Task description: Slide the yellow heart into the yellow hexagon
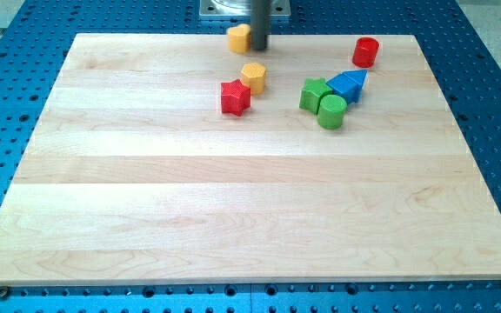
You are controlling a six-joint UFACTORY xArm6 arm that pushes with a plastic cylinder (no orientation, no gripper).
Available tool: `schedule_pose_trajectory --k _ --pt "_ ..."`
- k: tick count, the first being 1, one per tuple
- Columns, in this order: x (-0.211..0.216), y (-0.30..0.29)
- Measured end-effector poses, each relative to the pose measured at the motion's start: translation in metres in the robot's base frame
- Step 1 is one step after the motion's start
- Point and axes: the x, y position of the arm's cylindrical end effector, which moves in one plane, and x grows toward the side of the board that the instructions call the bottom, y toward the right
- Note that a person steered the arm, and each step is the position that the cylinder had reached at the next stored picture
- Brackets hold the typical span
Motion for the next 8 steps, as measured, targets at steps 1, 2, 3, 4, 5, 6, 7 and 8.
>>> schedule_pose_trajectory --k 1,2,3,4,5,6,7,8 --pt "0.096 -0.067" --pt "0.060 -0.103" --pt "-0.015 -0.103" --pt "-0.049 -0.102" --pt "-0.050 -0.062" --pt "-0.036 0.003" --pt "-0.004 0.017" --pt "-0.025 0.010"
